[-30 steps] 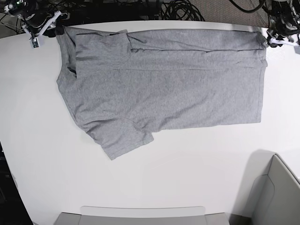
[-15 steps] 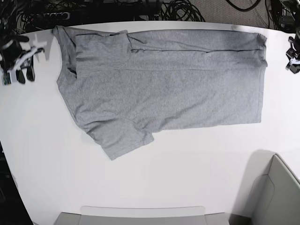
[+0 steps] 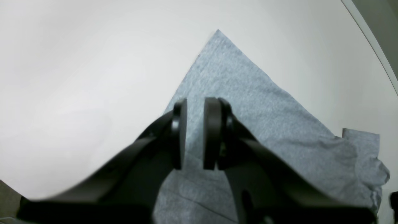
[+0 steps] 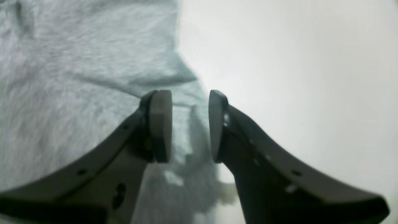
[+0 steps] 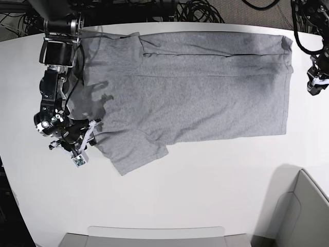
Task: Fold the T-shirt properly
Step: 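Move the right gripper to the sleeve corner and grasp it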
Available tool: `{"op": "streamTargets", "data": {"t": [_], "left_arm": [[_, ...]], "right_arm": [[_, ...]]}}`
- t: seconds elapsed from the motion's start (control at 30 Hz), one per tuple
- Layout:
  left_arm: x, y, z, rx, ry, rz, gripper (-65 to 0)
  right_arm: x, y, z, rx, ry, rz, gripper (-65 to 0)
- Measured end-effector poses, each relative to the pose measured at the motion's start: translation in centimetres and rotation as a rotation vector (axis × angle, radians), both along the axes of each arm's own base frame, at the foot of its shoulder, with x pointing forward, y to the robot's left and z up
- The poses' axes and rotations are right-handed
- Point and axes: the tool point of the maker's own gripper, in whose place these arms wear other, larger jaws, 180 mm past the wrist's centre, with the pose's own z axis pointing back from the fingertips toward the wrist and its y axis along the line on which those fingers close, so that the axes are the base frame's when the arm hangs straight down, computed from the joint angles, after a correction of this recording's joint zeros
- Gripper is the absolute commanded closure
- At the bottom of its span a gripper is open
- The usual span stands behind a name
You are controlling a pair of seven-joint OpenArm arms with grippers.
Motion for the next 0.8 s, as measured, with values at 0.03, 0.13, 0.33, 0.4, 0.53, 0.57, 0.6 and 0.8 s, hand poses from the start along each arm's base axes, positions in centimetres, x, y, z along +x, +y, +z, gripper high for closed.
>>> {"op": "streamTargets", "data": {"t": [0.03,0.13,0.33,0.4,0.53,0.57,0.6,0.8], "left_arm": [[0.0,0.0,0.0,-0.001,-0.001,-0.001,-10.2],[0.8,0.0,0.5,0.0,-0.022,-0.001,-10.2],[1.7,0.0,1.4,0.009,-0.05,-0.013,-10.2],[1.8,0.4,1.8,0.027,-0.049,-0.022,-10.2],[2.7,0.5,2.6,0.031,-0.08,-0.015,-10.2],[3.0,0.4,2.8,0.027,-0.094,-0.018,-10.2],[3.4,0.3,3.2,0.022,-0.109,-0.025,-10.2],[4.9,-1.1,3.3,0.011,-0.123,-0.068,-10.3]], "right_arm": [[-0.4,0.2,-1.5,0.018,0.035,-0.004,-20.0],[-1.6,0.7,-4.1,0.049,0.079,-0.015,-20.0],[-6.0,1.4,-4.4,0.024,0.089,-0.002,-20.0],[-8.3,1.4,-4.3,-0.016,0.113,0.009,-20.0],[-12.1,1.5,-3.8,-0.097,0.148,0.019,-20.0],[-12.5,1.5,-3.6,-0.109,0.151,0.021,-20.0],[-12.8,1.7,-3.4,-0.116,0.153,0.023,-20.0],[-5.8,1.9,4.6,-0.124,-0.105,0.012,-20.1]]}}
